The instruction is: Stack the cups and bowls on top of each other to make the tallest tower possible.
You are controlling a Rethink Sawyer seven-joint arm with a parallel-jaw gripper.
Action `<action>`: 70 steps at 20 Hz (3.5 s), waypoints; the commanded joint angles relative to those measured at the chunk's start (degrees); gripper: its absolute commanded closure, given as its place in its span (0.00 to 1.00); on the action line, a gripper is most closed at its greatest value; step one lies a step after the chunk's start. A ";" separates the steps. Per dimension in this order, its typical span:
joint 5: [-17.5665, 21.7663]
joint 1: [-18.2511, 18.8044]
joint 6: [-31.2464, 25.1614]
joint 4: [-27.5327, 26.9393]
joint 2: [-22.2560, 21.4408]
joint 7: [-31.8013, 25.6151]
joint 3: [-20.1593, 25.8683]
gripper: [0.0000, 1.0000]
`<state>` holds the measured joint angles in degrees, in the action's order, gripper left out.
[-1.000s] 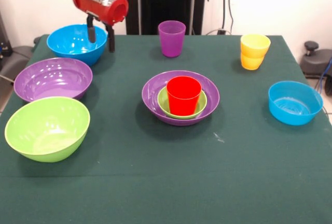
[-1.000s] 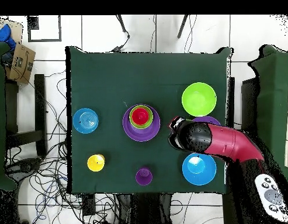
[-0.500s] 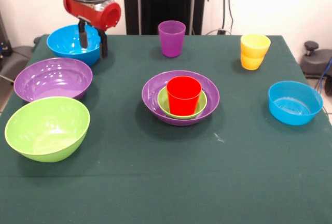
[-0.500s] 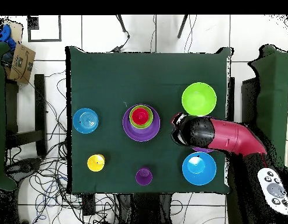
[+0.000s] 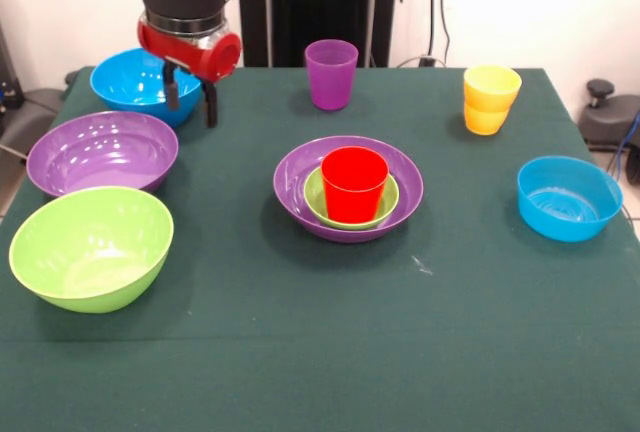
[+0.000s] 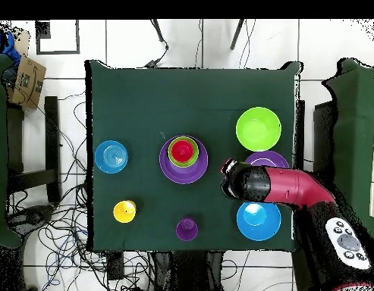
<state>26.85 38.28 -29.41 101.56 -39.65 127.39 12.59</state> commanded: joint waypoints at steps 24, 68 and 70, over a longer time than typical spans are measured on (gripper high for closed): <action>8.04 0.69 1.33 10.61 -2.27 -6.44 1.83 0.00; 21.16 2.73 16.83 1.70 15.45 -2.79 -5.34 0.00; 21.17 2.95 16.35 1.89 14.93 -3.27 -5.23 0.00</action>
<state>45.88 41.74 -12.55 110.50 -25.01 127.39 3.38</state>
